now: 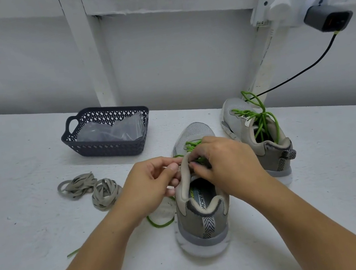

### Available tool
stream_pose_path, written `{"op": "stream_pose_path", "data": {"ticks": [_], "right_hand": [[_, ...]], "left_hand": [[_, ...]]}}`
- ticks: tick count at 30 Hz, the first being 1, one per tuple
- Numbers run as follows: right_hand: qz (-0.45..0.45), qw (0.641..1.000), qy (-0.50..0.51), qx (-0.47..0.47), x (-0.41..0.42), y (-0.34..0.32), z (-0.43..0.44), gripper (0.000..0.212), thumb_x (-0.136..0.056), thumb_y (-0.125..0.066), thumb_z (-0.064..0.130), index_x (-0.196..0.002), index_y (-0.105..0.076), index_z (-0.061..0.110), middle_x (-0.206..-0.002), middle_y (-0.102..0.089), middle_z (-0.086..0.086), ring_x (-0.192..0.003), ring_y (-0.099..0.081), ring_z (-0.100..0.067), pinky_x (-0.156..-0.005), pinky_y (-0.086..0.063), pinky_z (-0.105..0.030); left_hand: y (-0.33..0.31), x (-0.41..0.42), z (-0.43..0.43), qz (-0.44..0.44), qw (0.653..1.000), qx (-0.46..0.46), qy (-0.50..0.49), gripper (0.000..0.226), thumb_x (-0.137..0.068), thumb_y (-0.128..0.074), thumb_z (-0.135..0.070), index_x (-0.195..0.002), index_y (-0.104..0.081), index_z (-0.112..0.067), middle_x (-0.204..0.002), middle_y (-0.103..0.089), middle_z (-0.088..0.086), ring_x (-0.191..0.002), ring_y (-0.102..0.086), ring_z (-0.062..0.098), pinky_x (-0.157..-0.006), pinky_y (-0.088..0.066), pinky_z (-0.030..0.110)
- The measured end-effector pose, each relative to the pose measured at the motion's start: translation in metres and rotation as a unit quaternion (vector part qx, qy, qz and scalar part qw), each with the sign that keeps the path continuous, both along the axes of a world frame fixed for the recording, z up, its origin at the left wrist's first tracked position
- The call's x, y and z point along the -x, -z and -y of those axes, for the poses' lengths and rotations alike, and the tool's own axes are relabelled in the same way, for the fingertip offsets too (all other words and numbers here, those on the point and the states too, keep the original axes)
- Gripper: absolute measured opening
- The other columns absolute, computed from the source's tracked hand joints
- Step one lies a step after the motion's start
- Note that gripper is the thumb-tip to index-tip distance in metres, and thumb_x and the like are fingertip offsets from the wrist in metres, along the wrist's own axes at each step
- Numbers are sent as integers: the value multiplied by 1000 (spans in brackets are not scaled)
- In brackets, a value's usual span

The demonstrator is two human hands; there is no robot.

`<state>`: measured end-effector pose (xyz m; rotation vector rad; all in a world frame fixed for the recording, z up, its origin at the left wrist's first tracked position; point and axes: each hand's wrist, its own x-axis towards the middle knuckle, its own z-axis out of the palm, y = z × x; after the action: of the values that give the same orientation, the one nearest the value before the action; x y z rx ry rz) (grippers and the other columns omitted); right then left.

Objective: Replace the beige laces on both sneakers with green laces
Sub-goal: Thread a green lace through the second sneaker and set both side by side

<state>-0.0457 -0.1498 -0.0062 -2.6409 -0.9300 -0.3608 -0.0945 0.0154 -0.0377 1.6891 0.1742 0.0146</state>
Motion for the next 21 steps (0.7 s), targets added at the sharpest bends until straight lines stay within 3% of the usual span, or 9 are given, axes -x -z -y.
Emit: {"op": "stream_pose_path", "data": {"ticks": [2,5,8,9,10,11,13,17,21], "right_hand": [[7,1000,0,-15,1,1,-2,16,-89,-60,36,-99,-72,32,-95,-62,8,-93,-60,-14,-60,-34,-25],[27,1000,10,-7,1,4,-3,12,-84,-68,37,-93,-71,30,-90,-61,7,-88,-62,-18,-59,-36,-26],[88,992,76,-42,0,9,2,40,-61,-81,40,-93,-61,27,-90,-54,3,-86,-57,-25,-67,-36,-33],[101,987,111,-51,0,9,3,50,-56,-80,44,-96,-55,26,-93,-51,2,-89,-52,-26,-71,-32,-35],[112,983,136,-58,0,9,4,55,-54,-78,47,-98,-51,26,-96,-48,1,-92,-48,-25,-73,-29,-35],[118,979,151,-62,1,9,5,57,-54,-76,48,-98,-49,25,-97,-46,0,-93,-45,-25,-73,-27,-35],[118,977,162,-66,1,12,5,55,-54,-74,47,-97,-47,23,-95,-42,0,-91,-43,-25,-71,-26,-34],[75,979,170,-81,2,14,3,50,-60,-73,43,-91,-41,21,-89,-36,4,-85,-43,-25,-68,-31,-35],[-4,982,150,-118,3,13,5,46,-69,-73,35,-90,-34,21,-90,-40,3,-84,-44,-21,-68,-32,-31]], "left_hand": [[3,0,3,14,1000,-8,-20,16,-93,-61,-9,-96,-73,-20,-76,-70,13,-68,-60,8,-58,-54,20],[6,0,9,20,998,1,-55,11,-92,-62,-10,-89,-71,-17,-77,-73,9,-68,-63,11,-55,-54,21],[4,1,7,-11,988,0,-152,11,-98,-52,-14,-89,-57,-11,-81,-73,9,-65,-66,14,-51,-52,27],[2,2,2,-26,976,-105,-189,12,-98,-47,-17,-89,-52,-11,-85,-71,11,-68,-64,17,-53,-48,29],[2,4,-3,-50,937,-275,-211,13,-98,-43,-19,-91,-49,-10,-91,-68,12,-75,-60,22,-58,-43,31],[-2,8,-6,-75,872,-430,-219,14,-96,-43,-21,-96,-48,-9,-98,-63,13,-84,-55,26,-64,-40,34],[-9,13,-5,-46,774,-590,-223,25,-92,-52,-25,-109,-51,-7,-107,-57,15,-98,-48,34,-75,-40,41],[-8,6,8,189,736,-638,-125,36,-76,-74,-33,-110,-67,-25,-108,-58,7,-95,-41,30,-70,-36,40],[-7,0,3,237,737,-623,-107,8,-79,-69,-35,-86,-72,-31,-108,-59,1,-99,-38,28,-74,-21,37]]}}
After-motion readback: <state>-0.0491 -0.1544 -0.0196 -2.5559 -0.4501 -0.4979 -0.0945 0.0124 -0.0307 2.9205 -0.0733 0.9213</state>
